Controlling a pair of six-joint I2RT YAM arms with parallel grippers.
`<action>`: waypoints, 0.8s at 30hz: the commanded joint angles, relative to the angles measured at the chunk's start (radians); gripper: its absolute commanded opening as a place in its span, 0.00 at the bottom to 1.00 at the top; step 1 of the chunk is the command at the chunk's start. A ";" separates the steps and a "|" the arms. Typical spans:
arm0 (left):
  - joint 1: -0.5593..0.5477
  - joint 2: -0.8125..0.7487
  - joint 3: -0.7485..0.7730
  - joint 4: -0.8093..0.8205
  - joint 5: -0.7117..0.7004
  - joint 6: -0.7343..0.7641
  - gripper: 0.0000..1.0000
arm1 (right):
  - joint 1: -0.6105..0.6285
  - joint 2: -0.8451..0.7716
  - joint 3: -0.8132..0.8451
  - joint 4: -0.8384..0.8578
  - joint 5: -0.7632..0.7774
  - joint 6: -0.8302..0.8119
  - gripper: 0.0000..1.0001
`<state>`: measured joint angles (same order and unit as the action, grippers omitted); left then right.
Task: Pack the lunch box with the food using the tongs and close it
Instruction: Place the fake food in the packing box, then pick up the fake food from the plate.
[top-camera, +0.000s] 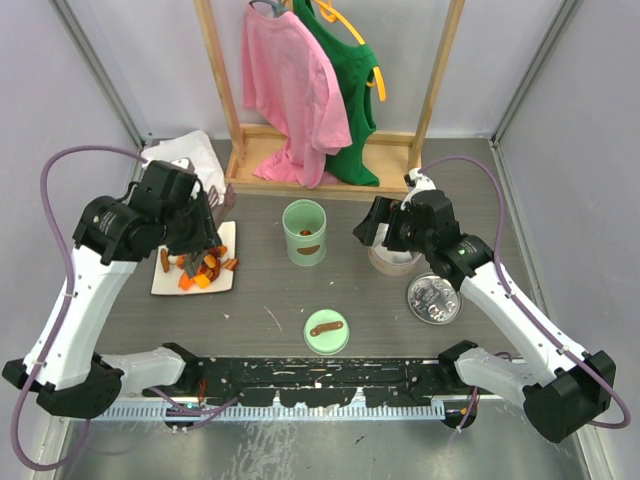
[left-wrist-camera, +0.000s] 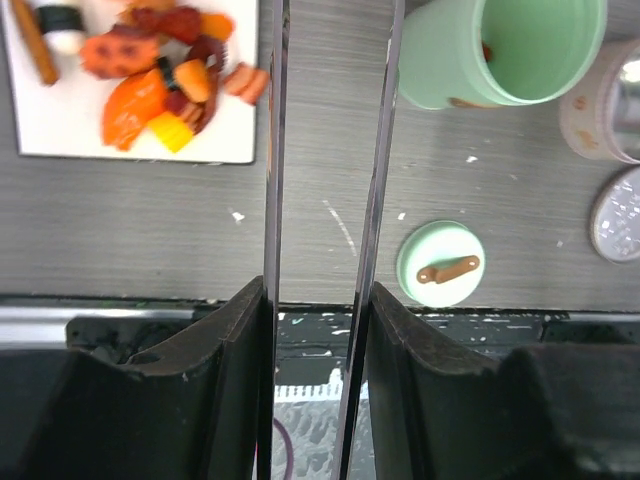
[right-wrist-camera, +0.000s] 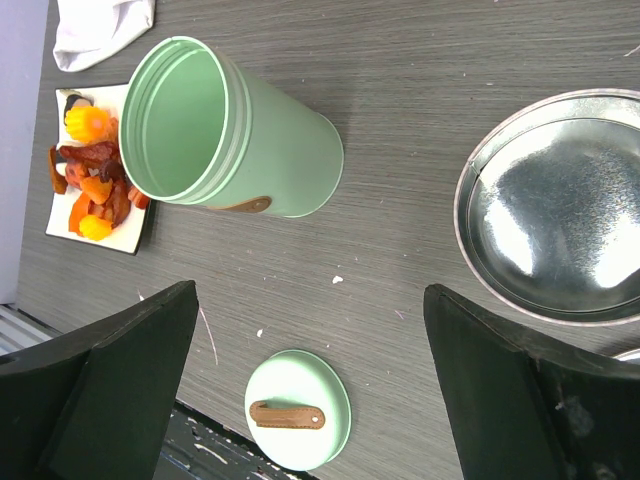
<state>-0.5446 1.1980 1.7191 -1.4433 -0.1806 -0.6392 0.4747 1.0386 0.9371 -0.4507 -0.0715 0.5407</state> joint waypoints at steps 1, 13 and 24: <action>0.061 -0.040 -0.059 -0.049 -0.047 -0.002 0.40 | 0.000 -0.015 0.039 0.014 -0.001 -0.003 1.00; 0.259 -0.130 -0.297 -0.057 -0.001 0.060 0.41 | -0.001 -0.015 0.050 0.007 -0.002 -0.017 1.00; 0.363 -0.070 -0.346 0.035 0.091 0.137 0.42 | -0.001 -0.016 0.048 0.001 -0.002 -0.028 1.00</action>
<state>-0.2081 1.1095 1.3727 -1.4784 -0.1326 -0.5503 0.4747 1.0386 0.9405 -0.4664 -0.0719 0.5255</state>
